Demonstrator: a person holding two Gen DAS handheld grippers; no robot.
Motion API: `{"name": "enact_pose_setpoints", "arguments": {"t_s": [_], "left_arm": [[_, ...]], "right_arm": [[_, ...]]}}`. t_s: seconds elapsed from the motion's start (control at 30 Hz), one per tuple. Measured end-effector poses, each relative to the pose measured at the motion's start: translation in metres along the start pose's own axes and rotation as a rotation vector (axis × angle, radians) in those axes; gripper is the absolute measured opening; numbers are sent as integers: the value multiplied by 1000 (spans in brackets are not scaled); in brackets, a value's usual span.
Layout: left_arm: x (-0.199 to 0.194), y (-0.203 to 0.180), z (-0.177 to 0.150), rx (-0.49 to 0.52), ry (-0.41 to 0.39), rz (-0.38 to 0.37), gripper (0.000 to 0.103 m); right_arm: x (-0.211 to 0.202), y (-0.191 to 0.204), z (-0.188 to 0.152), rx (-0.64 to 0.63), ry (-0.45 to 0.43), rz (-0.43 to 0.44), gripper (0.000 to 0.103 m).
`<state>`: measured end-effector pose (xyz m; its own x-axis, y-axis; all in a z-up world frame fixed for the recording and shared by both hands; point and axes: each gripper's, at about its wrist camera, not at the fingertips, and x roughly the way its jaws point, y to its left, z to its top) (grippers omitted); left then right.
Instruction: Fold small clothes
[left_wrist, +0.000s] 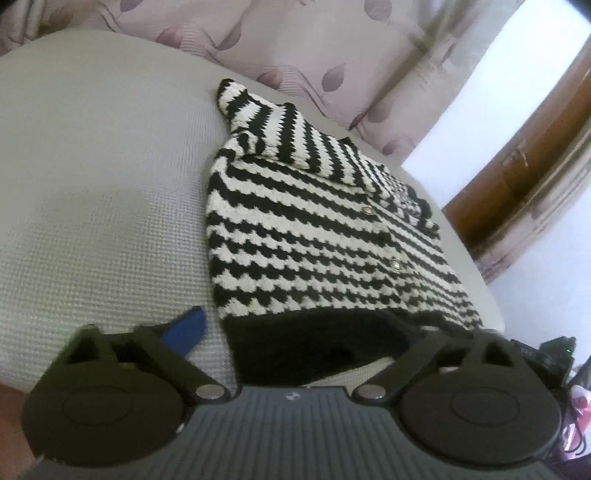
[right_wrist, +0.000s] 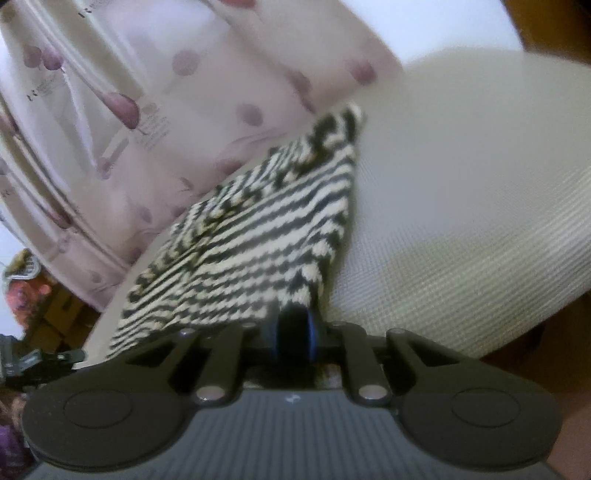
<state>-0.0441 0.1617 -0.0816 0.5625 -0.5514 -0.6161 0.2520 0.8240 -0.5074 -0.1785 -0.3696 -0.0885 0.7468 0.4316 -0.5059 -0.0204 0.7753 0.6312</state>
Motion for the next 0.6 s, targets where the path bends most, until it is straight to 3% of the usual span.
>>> {"name": "enact_pose_setpoints", "arguments": {"t_s": [0.07,0.23,0.3,0.37,0.43,0.5,0.57,0.6], "left_arm": [[2,1,0,-7,5,8,52],[0,16,1,-80,2,-47,51],[-3,21,1,-109,4,-65,57],[-4,25,0,-116,13,-108,67],[-2,23,2,-120,17,-123,75],[4,18,5,-122,21,-144,95],[10,13,5,-127,10,-159,99],[12,10,5,-118,-1,-150,96]], "right_arm": [[4,-2,0,22,2,28,15],[14,-19,0,136,9,126,16],[13,-22,2,161,20,132,16],[9,-21,4,144,15,122,26],[7,-22,3,151,15,145,43],[8,-21,5,175,10,179,60],[11,-13,7,163,0,186,74],[12,-11,8,159,-6,187,80]]}}
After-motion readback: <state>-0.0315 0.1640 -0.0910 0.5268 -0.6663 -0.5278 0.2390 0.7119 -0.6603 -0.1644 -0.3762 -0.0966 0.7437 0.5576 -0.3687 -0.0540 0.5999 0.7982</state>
